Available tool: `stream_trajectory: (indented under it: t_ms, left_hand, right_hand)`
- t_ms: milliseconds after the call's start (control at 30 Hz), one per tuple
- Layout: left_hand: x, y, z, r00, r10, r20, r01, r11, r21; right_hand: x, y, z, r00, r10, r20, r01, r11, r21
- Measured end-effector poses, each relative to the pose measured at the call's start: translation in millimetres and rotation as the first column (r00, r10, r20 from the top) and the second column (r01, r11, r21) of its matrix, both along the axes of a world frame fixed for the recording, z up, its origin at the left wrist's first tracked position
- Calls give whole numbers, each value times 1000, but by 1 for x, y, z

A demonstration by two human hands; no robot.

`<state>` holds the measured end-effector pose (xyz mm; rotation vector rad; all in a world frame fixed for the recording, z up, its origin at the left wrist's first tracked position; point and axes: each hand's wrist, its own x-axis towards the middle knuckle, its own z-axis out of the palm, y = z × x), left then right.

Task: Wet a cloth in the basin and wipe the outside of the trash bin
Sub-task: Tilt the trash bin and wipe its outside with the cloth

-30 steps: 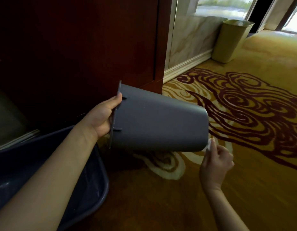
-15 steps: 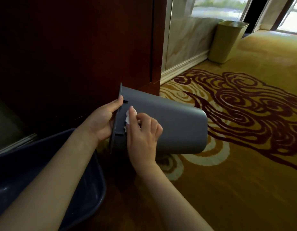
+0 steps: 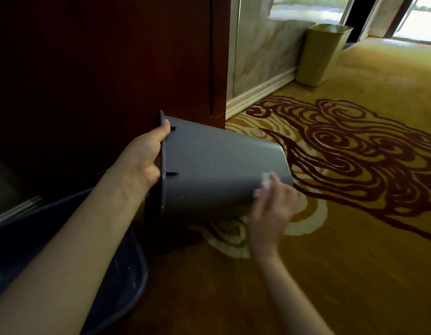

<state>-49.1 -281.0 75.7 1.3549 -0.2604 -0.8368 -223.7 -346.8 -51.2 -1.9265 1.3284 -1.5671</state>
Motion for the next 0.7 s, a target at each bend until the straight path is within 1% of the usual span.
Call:
stream_trajectory:
  t_ms: [33, 100, 167, 233, 300, 367, 433, 467, 500, 533, 567, 600, 633, 667, 700]
  left_hand:
    - [-3, -2, 4, 999, 33, 5, -33, 999, 17]
    - [-9, -5, 9, 997, 73, 4, -73, 996, 42]
    - [-10, -5, 11, 997, 82, -3, -82, 994, 70]
    - [-8, -2, 12, 997, 82, -16, -80, 991, 104]
    - [-6, 2, 12, 996, 88, -32, -83, 987, 141]
    - [-5, 3, 12, 994, 99, -41, -90, 981, 174]
    - [-4, 3, 12, 992, 124, -39, -114, 975, 189]
    - [-3, 3, 13, 990, 134, -34, -125, 973, 192]
    - [-3, 1, 13, 990, 140, -25, -132, 972, 195]
    - [-1, 0, 14, 991, 133, -16, -127, 971, 202]
    - [-1, 0, 14, 992, 126, -9, -122, 970, 210]
    - [-1, -2, 17, 993, 117, 3, -114, 966, 232]
    - [2, -6, 20, 993, 114, 13, -114, 963, 244]
    - [2, -10, 24, 994, 104, 26, -107, 960, 259]
    - [2, -17, 29, 994, 101, 32, -106, 961, 257]
  right_hand:
    - [17, 25, 9, 994, 109, 8, -108, 990, -95]
    - [45, 72, 19, 959, 278, -48, -282, 934, -221]
    - [58, 98, 21, 933, 339, -117, -358, 898, -256]
    - [55, 91, 14, 945, 311, -105, -327, 911, -250]
    - [42, 66, 2, 978, 199, -69, -209, 948, -239]
    - [26, 37, -13, 996, 83, -44, -88, 986, -141]
    - [7, 8, -32, 1000, -7, 11, 7, 999, 46]
    - [-3, -4, -39, 997, -57, 53, 46, 982, 184]
    - [-12, -15, -45, 990, -114, 88, 79, 940, 331]
    - [-21, -26, -47, 981, -174, 91, 115, 884, 453]
    - [-28, -35, -48, 972, -215, 96, 134, 842, 522]
    - [-35, -41, -42, 966, -237, 98, 149, 830, 538]
    - [-38, -46, -32, 963, -240, 121, 146, 845, 515]
    - [-35, -41, -16, 966, -210, 150, 128, 896, 425]
    - [-29, -34, -2, 972, -144, 186, 83, 950, 302]
